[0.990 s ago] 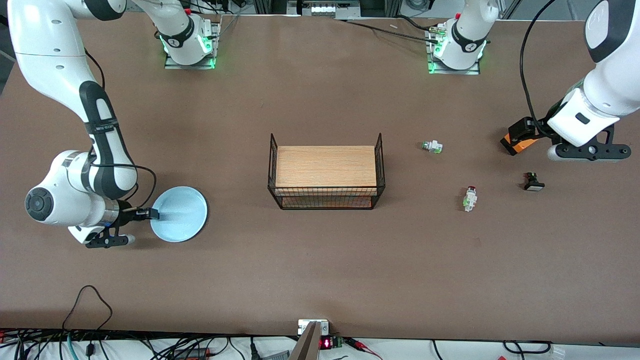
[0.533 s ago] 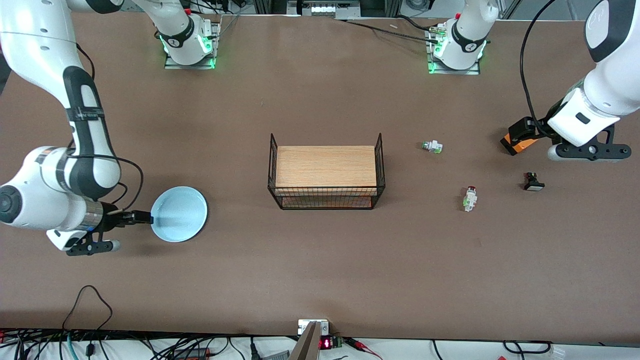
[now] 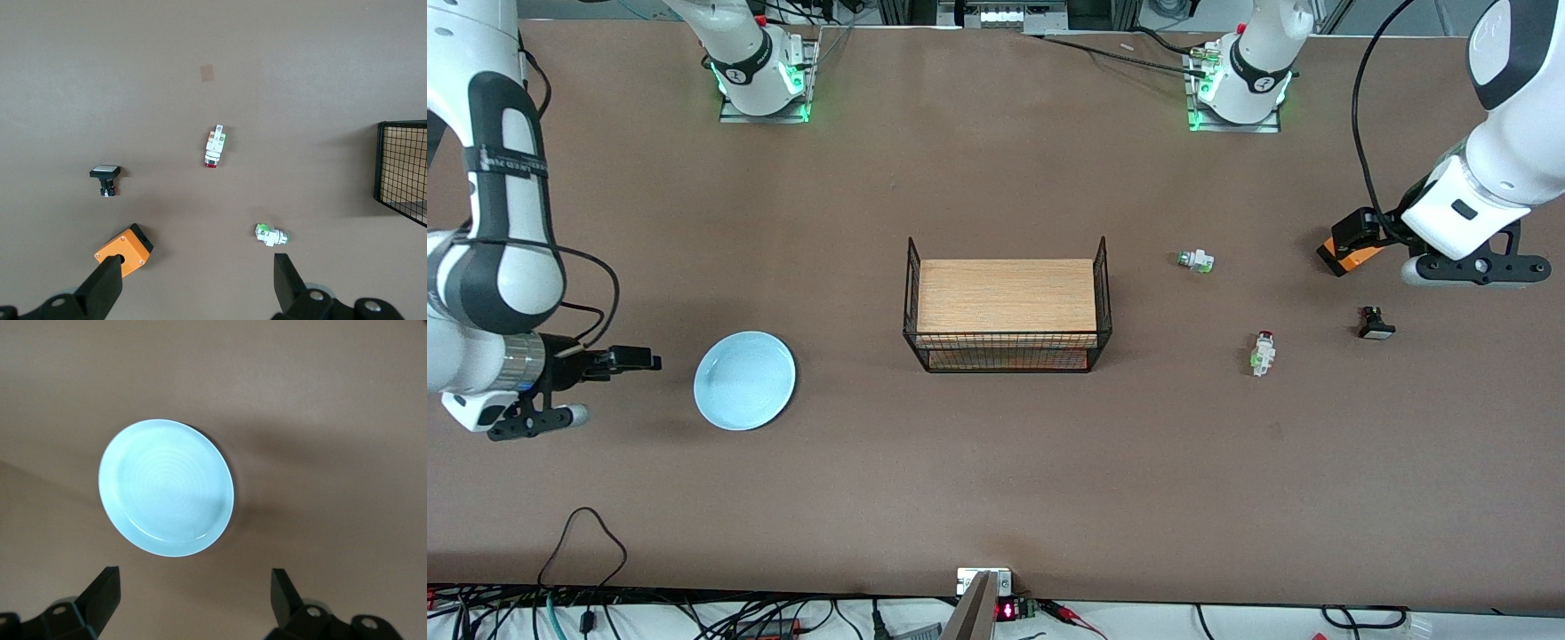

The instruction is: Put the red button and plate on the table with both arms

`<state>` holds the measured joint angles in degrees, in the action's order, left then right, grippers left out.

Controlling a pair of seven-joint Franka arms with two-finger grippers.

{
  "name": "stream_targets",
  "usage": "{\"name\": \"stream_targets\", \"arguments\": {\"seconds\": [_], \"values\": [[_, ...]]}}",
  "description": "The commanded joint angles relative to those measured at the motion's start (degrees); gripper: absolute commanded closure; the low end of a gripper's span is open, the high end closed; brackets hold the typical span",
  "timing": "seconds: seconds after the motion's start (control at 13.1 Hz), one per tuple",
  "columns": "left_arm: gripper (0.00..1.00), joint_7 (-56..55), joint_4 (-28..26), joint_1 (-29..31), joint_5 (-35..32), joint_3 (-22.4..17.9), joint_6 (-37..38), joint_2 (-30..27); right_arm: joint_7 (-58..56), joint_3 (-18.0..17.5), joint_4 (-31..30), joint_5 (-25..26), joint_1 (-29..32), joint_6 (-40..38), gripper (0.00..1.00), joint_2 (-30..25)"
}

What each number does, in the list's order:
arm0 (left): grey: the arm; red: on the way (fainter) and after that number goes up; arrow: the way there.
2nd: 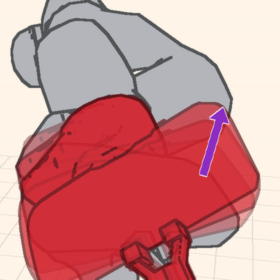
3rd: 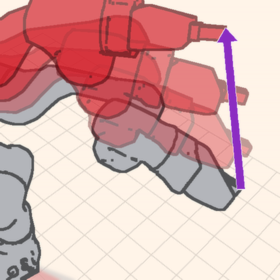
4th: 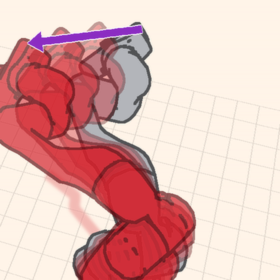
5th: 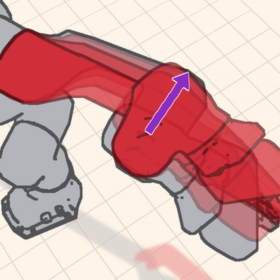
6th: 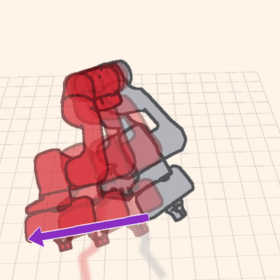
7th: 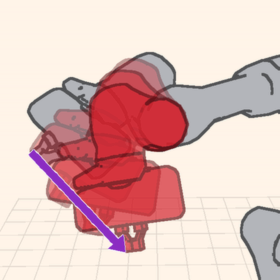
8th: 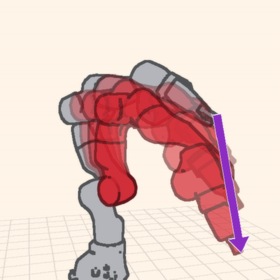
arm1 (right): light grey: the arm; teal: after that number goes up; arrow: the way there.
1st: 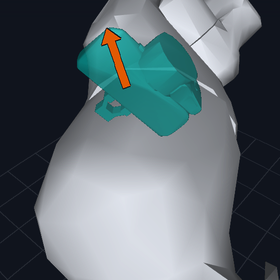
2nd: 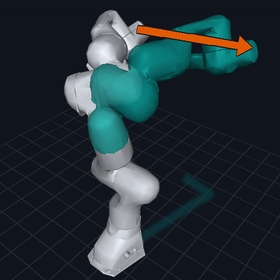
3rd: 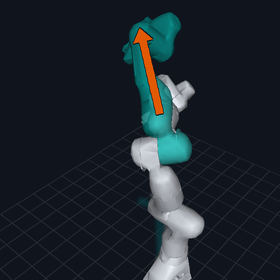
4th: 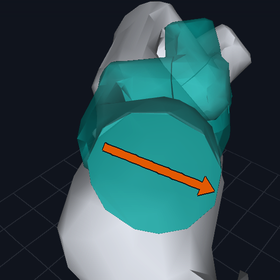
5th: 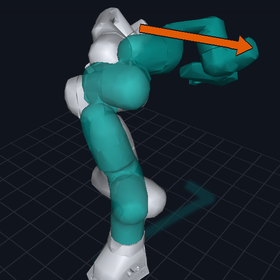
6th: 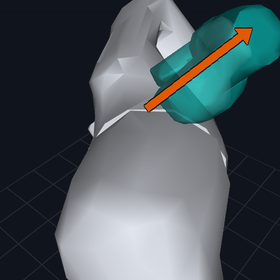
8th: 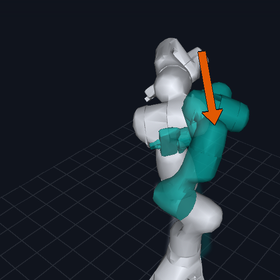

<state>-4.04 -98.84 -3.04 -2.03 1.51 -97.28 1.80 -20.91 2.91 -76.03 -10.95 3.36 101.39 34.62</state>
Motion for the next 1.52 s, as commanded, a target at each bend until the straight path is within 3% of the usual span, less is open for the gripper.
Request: {"name": "stream_targets", "arguments": {"seconds": [0.0,0.15,0.23,0.69,0.84,0.99,1.14,1.45], "values": [[0.0,-0.27,0.14,-0.04,0.18,0.07,0.69,-0.83,-1.67,-0.37,2.19,1.01,-1.42,-2.68,0.0,-1.4],[0.0,-0.27,0.14,-0.04,0.18,0.07,0.69,-0.83,-1.67,-0.1,8.5,9.15,-6.06,-7.33,0.0,-1.31],[0.0,-0.27,0.14,-0.04,0.18,0.07,0.69,-0.83,-1.67,-0.01,10.79,10.5,-7.13,-10.39,0.0,-1.31],[0.0,-0.09,0.14,-0.04,0.18,0.07,0.69,-0.83,-1.67,0.43,16.79,10.95,-7.93,-20.7,0.0,-2.27],[0.0,-0.09,0.14,-0.04,0.18,0.07,0.69,-0.83,-1.41,0.6,13.04,11.04,-8.55,-20.27,0.0,-6.56],[0.0,-0.09,0.14,-0.04,0.18,0.07,0.69,-0.83,2.43,0.61,2.43,11.74,-8.64,-16.17,0.0,-13.93],[0.0,-0.09,0.14,-0.04,0.18,0.07,0.69,-0.83,5.96,0.69,-3.75,12.0,-9.6,-14.99,0.0,-19.13],[0.0,0.26,0.14,-0.04,0.1,0.07,0.69,-0.83,8.87,0.78,-7.98,12.62,-9.69,-19.29,0.0,-28.71]]}}
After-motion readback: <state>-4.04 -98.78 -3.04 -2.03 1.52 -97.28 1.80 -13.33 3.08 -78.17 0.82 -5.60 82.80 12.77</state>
